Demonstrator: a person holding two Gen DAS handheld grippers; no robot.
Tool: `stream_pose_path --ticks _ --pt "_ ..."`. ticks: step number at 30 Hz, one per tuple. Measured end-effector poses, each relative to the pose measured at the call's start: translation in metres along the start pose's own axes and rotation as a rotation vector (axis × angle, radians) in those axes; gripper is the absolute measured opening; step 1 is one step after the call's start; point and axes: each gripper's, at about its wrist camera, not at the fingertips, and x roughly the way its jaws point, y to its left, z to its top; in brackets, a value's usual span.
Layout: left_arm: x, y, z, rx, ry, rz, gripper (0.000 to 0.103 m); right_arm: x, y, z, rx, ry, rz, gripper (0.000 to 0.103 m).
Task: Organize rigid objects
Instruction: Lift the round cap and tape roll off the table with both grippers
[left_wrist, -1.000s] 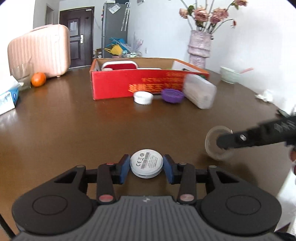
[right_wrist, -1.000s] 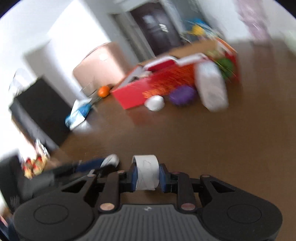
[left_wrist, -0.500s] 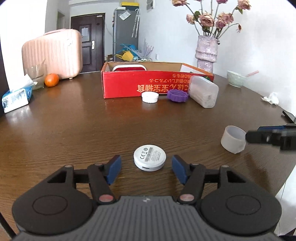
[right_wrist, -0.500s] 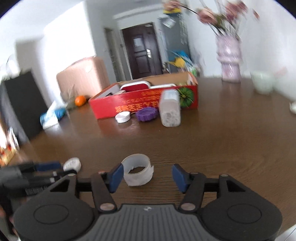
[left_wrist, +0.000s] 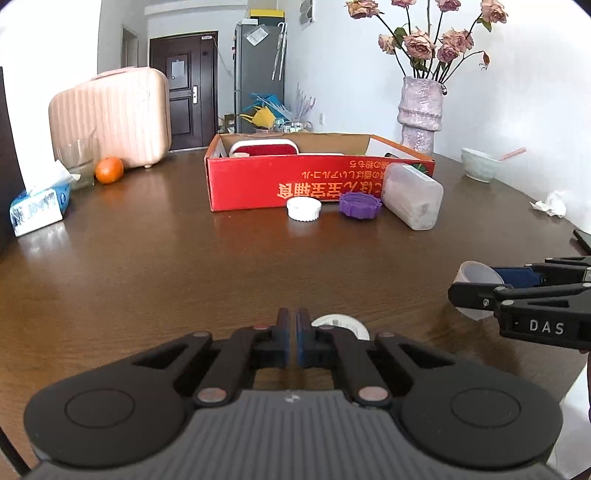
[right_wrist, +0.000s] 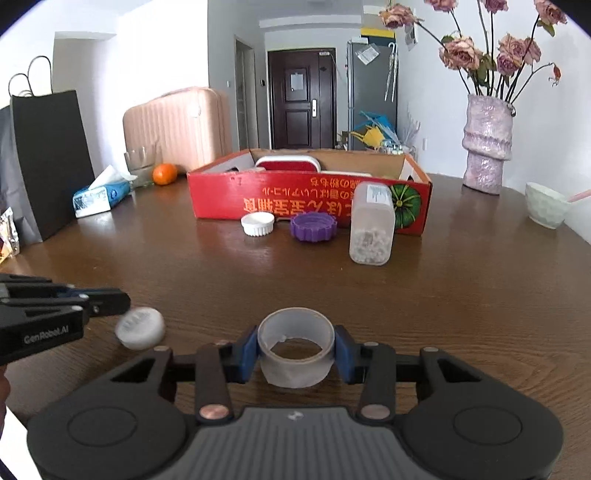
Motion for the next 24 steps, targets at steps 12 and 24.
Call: stream_pose_path --ticks 12,24 --pt "-0.003 -0.028 -0.007 0.049 0.016 0.015 0.074 -0.036 -0.014 -0.017 0.044 -0.028 -0.003 0.042" --pt "-0.024 -0.029 -0.012 -0.036 0.021 0.039 0.040 -0.050 -0.018 -0.024 0.044 -0.044 0.000 0.042"
